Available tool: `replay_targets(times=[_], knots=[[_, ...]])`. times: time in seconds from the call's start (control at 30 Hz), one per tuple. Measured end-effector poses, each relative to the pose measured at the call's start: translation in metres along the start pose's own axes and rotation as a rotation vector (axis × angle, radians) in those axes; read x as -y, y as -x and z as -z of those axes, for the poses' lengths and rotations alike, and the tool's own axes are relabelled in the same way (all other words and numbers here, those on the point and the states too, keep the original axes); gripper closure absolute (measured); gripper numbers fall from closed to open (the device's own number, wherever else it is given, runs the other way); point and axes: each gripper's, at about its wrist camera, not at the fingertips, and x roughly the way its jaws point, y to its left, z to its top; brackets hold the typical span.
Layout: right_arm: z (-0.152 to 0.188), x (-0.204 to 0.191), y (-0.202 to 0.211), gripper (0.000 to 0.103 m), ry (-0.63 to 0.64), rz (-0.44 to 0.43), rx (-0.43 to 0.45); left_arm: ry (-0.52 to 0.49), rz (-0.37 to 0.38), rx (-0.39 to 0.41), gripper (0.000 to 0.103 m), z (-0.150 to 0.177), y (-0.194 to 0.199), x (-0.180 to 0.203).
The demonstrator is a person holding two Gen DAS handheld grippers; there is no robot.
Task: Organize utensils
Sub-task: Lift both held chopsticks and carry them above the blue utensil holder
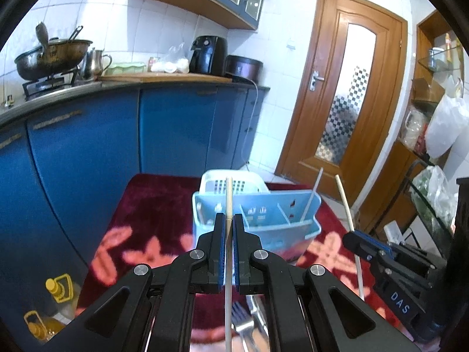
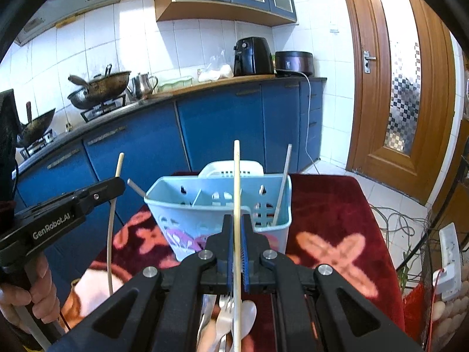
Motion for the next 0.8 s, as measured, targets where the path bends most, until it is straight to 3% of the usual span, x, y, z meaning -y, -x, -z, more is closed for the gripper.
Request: replay_targets(times=[0.53,0.8], knots=[[-0.051,0.026,-0.015,0.097,-0.083,-0.052,0.139,0.001,-0.016,0.165,0.099,-0.066,-0.013,0.012],[-0.070,0.038,-0.036,0.097,-0.131,-0.066,0.230,0.048,-0.023,0.246,0.099,-0.093,-0.028,0.005]])
